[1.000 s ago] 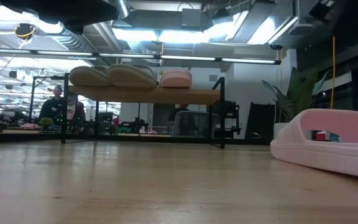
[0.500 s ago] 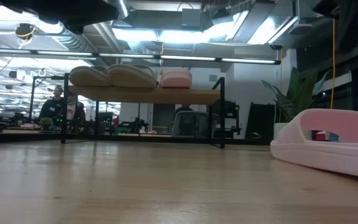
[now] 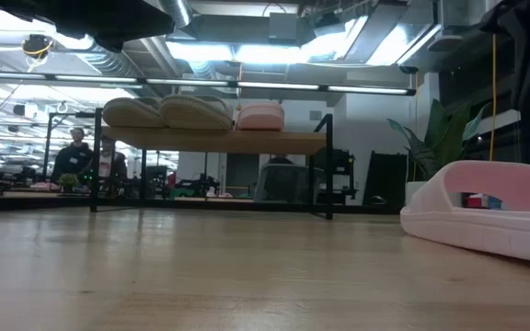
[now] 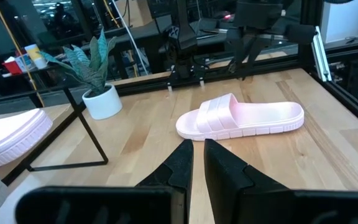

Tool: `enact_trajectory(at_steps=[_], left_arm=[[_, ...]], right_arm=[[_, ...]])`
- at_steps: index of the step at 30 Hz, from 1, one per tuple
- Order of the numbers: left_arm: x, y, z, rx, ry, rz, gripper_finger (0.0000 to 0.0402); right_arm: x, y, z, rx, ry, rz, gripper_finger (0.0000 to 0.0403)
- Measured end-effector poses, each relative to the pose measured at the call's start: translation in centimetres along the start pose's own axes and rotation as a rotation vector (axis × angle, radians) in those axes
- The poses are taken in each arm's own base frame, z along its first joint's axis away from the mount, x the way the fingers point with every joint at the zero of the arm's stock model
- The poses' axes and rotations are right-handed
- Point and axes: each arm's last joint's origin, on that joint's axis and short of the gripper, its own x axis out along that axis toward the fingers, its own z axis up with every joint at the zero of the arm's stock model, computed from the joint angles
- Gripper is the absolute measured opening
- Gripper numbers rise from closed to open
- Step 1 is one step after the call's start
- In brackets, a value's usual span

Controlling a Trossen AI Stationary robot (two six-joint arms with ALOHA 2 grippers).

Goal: Pick and place slides into the shelf
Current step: Put the pink slipper on the shelf

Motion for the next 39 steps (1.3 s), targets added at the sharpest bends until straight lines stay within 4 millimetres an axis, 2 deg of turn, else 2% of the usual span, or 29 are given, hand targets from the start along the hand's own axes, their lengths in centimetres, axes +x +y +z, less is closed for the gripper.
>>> enact_trajectory(at_steps=[10,15,21,30,39], left_arm=[[0.0,0.0,-0.1,0.005,0.004,0.000,0.0034],[0.0,0.0,-0.1,0.005,0.005,-0.001,0.0034],[0.0,0.0,-0.1,0.009,0.009,-0.001,0.0034],[0.0,0.0,-0.5,-0.001,0.042,-0.002,0.0034],[0.0,0.0,-0.7,-0.017,0.056,-0.002,0.0034]], right_arm=[[0.1,0.1,0.3,0.015,-0.016,0.021,0.0163],[0.8,0.3,0.4,0.011,-0.003,0.002,0.0199],[2.9,0.7,0.7,-0.002,0.044,-0.062,0.0198],[6.0,0.5,1.6,-0.028,0.095,-0.156,0.0162],[6.9,-0.2,2.2,-0.019,0.128,-0.195,0.0132]])
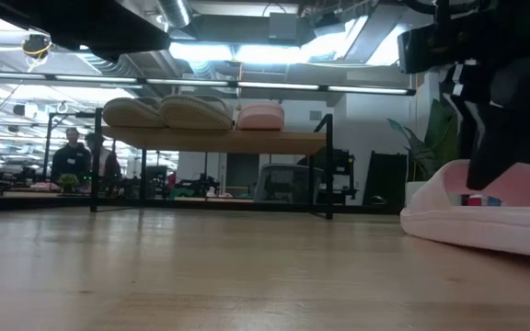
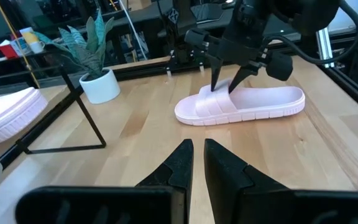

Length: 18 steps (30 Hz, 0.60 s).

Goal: Pick and place slides into the shelf
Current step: Put the pink slipper on the shelf

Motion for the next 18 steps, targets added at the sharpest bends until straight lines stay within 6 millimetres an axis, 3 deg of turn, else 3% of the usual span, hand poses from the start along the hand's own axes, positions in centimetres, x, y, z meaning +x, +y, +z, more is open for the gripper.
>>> enact_trajectory(at_steps=[8,16,18], left_arm=[[0.00,0.00,0.00,0.000,0.000,0.000,0.0034],[0.00,0.00,0.00,0.000,0.000,0.000,0.0034],[0.01,0.01,0.00,0.000,0.000,0.000,0.0034]], right_arm=[[0.01,-0.06,-0.01,-0.002,0.001,-0.005,0.0112],[0.01,-0.09,-0.02,-0.004,0.001,-0.010,0.0019],[0.01,-0.09,-0.02,-0.013,0.001,-0.010,0.0017]])
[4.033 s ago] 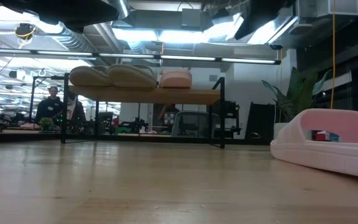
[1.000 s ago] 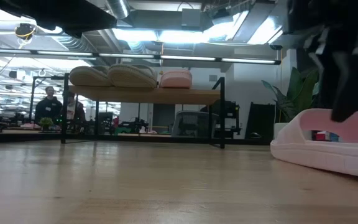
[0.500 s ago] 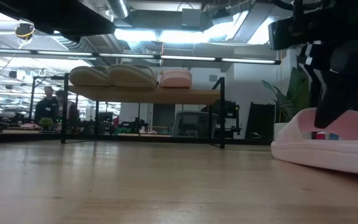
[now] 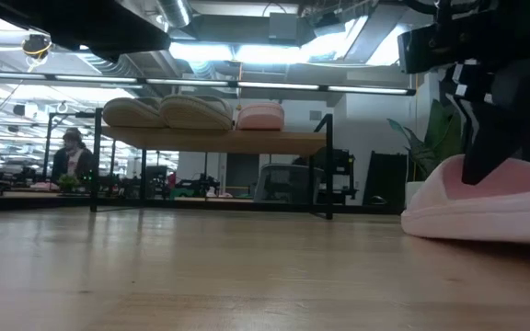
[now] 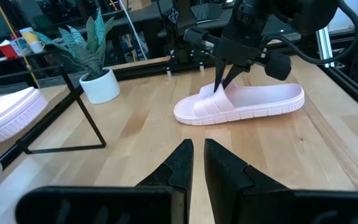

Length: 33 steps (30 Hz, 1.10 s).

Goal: Pick and place slides into the shelf
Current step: Put the pink slipper on the shelf

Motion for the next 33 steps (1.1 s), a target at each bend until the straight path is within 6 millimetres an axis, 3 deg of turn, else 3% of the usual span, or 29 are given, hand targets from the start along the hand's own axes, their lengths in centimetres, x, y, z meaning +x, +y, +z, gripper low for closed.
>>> enact_trajectory(at_steps=[7,15,24,33], left_arm=[[0.0,0.0,0.0,0.000,0.000,0.000,0.0034],[0.0,0.0,0.0,0.000,0.000,0.000,0.0034],[0.0,0.0,0.0,0.000,0.000,0.000,0.0034],[0.0,0.0,0.0,0.000,0.000,-0.001,0.0034]], right_arm=[[-1.7,-0.5,0.8,-0.024,-0.006,-0.029,0.0017],[-7.6,-2.4,3.6,-0.089,-0.177,-0.114,0.0016],[-13.6,-7.6,7.5,-0.138,-0.404,-0.240,0.0016],[-14.7,-13.7,11.4,-0.134,-0.433,-0.364,0.0016]])
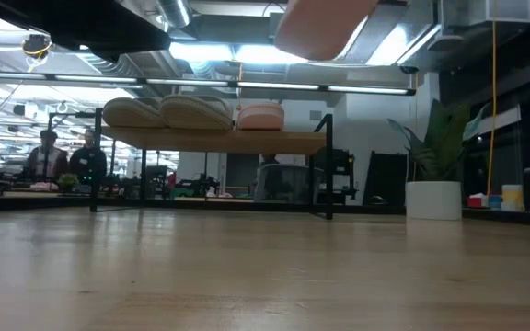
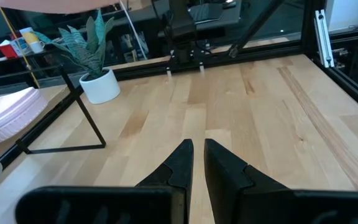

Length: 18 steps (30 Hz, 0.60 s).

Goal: Pick and place slides into the shelf
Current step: Put the pink slipper on the shelf

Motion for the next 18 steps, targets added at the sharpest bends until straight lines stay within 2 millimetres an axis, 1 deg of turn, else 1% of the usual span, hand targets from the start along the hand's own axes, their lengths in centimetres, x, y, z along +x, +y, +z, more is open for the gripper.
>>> enact_trajectory(at_steps=[9,14,18], left_arm=[[0.0,0.0,-0.3,0.023,0.025,0.000,0.0034],[0.0,0.0,-0.3,0.026,0.027,0.000,0.0034],[0.0,0.0,-0.4,0.029,0.030,0.001,0.0034]], right_arm=[[5.1,-5.8,1.4,0.112,0.043,-0.084,0.0016],[7.8,-8.2,1.7,0.159,0.054,-0.094,0.0016],[9.7,-10.1,1.5,0.176,0.071,-0.116,0.0016]])
